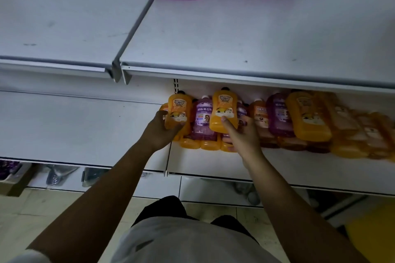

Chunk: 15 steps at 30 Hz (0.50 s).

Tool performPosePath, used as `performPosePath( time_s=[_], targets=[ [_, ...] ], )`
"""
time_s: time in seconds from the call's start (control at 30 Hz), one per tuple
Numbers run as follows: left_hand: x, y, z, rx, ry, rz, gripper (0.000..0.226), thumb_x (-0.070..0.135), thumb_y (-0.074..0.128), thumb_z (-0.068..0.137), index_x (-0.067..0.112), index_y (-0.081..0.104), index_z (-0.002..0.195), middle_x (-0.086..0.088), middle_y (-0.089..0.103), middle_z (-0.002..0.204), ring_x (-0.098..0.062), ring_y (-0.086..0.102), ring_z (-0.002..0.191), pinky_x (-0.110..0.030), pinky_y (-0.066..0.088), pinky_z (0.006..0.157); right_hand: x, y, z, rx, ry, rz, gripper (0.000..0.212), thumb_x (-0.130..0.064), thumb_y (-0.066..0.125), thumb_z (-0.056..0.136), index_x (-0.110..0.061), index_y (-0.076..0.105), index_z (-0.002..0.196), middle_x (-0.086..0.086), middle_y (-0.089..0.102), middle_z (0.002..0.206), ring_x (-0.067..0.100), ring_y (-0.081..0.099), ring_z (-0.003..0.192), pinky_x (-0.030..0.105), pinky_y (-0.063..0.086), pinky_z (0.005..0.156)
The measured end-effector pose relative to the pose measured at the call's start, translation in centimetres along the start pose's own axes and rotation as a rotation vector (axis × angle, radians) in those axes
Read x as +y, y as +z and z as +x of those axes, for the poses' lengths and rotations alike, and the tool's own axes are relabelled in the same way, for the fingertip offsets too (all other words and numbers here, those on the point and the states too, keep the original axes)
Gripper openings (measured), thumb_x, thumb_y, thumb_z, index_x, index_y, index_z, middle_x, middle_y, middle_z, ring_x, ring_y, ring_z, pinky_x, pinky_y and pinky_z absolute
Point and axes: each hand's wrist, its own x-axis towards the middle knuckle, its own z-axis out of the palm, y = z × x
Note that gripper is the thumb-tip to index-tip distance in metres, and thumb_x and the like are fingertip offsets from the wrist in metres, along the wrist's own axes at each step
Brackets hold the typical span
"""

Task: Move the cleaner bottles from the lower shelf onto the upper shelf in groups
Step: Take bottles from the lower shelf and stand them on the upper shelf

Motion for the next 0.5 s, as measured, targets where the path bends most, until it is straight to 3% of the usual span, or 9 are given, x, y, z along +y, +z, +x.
performPosePath(
  time_s=[0.07, 0.13, 0.27, 0.4, 0.5],
  targets=[
    [0.2, 0.2, 0.6, 0.027, -0.064, -0.041, 0.081, 0.054, 0.071, 0.093, 0.016, 0.033, 0.154, -0.012, 0.054, 0.148, -0.032, 0.063, 0.114, -0.043, 0.063, 0.076, -0.3, 1.0, 0.0, 0.046, -0.009, 0.045, 0.043, -0.075, 0.082, 0.062, -0.066, 0.055, 0.094, -0.009, 0.074, 0.116, 0.024, 0.078, 0.098, 0.053, 0.064, 0.085],
    [-0.1, 0.3, 1.0, 0.047, -0.124, -0.044, 0.08, 0.054, 0.071, 0.093, 0.016, 0.034, 0.153, -0.014, 0.055, 0.146, -0.034, 0.065, 0.111, -0.042, 0.063, 0.069, -0.6, 1.9, -0.3, 0.091, -0.018, 0.072, 0.039, -0.061, 0.086, 0.073, -0.054, 0.058, 0.1, -0.005, 0.075, 0.117, 0.024, 0.079, 0.091, 0.051, 0.066, 0.079],
    [-0.2, 0.1, 1.1, 0.068, -0.199, -0.19, 0.082, 0.045, 0.081, 0.088, 0.014, 0.041, 0.153, -0.013, 0.057, 0.142, -0.038, 0.064, 0.119, -0.043, 0.062, 0.072, -0.5, 2.8, -0.6, 0.117, 0.118, 0.251, 0.033, -0.025, 0.084, 0.088, -0.031, 0.061, 0.11, 0.004, 0.073, 0.118, 0.026, 0.079, 0.085, 0.038, 0.065, 0.064],
    [-1.1, -0.4, 0.2, 0.011, -0.271, -0.445, 0.068, 0.026, 0.087, 0.084, 0.008, 0.054, 0.142, -0.011, 0.065, 0.127, -0.035, 0.068, 0.113, -0.047, 0.063, 0.086, -0.7, 3.7, -1.2, 0.178, 0.275, 0.466, 0.033, -0.017, 0.087, 0.084, -0.03, 0.066, 0.106, 0.005, 0.074, 0.12, 0.029, 0.075, 0.099, 0.037, 0.063, 0.074],
    [-2.0, -1.3, -1.4, -0.083, -0.336, -0.642, 0.058, 0.024, 0.086, 0.084, 0.005, 0.062, 0.133, -0.017, 0.072, 0.125, -0.036, 0.073, 0.109, -0.05, 0.061, 0.094, -1.3, 3.8, -2.3, 0.209, 0.394, 0.589, 0.049, -0.015, 0.087, 0.079, -0.027, 0.065, 0.122, 0.004, 0.071, 0.126, 0.026, 0.071, 0.11, 0.033, 0.061, 0.075]
  ],
)
